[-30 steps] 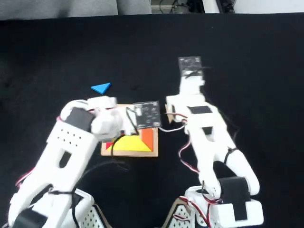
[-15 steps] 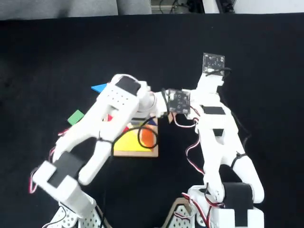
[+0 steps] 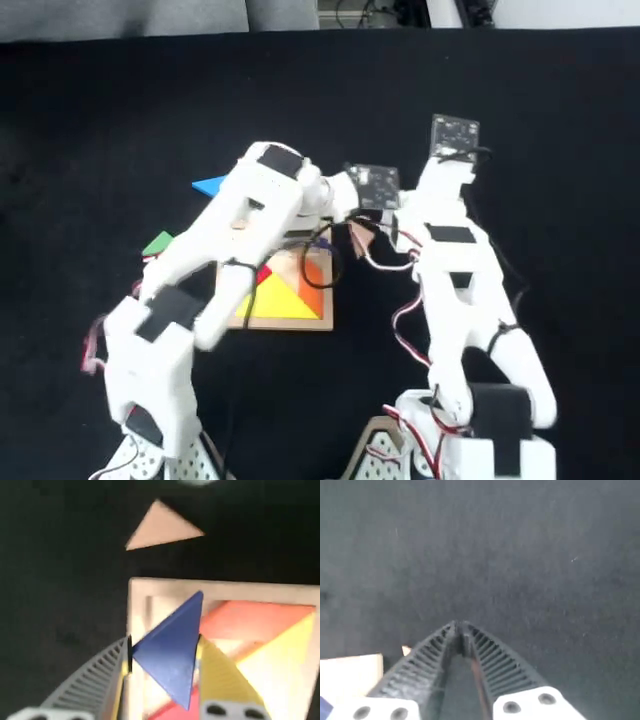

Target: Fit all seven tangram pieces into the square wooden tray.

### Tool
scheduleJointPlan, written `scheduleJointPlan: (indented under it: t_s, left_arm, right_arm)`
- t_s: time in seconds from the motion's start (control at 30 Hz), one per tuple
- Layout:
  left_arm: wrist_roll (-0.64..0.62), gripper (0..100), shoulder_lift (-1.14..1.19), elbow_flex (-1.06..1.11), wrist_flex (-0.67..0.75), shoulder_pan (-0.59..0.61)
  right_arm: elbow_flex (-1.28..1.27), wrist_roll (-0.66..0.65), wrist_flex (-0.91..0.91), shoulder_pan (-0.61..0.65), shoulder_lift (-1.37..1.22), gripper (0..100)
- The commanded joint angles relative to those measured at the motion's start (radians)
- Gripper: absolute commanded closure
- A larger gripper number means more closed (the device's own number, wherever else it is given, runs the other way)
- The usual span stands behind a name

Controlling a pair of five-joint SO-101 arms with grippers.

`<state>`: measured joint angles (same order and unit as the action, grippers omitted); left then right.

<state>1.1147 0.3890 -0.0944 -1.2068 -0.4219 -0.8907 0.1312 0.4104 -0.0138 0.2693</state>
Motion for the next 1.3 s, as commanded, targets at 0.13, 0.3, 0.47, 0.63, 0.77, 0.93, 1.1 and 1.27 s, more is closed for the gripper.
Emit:
scheduleJointPlan:
  t_s: [0.13, 0.3, 0.47, 0.63, 0.77, 0.93, 1.1, 1.27]
  left_arm:
    - [-0.005, 84, 0.002, -0.025, -0.009, 0.001]
    - [-0.005, 84, 0.002, -0.030, -0.009, 0.002]
    - [-0.006, 84, -0.009, -0.030, -0.009, 0.002]
    - [-0.006, 84, -0.011, -0.036, -0.009, 0.002]
    - [-0.006, 84, -0.012, -0.076, -0.018, 0.025]
    - [-0.009, 84, -0.031, -0.189, -0.103, 0.059]
    - [-0.008, 84, -0.031, -0.191, -0.104, 0.068]
    - [-0.008, 84, -0.005, -0.197, -0.103, 0.061]
  right_arm:
    - [0.015, 0.005, -0.023, -0.021, 0.059, 98.7]
    - [0.018, 0.037, -0.021, -0.061, 0.061, 98.7]
    - [0.021, 0.126, -0.023, -0.118, 0.061, 98.7]
    - [0.021, 0.126, -0.021, -0.115, 0.061, 98.7]
    - [0.019, 0.126, -0.018, -0.114, 0.061, 98.7]
    - [0.013, 0.071, -0.018, -0.068, 0.061, 98.7]
    - [0.004, 0.028, -0.018, -0.043, 0.062, 98.8]
    - [-0.048, 0.028, -0.025, -0.044, 0.140, 98.8]
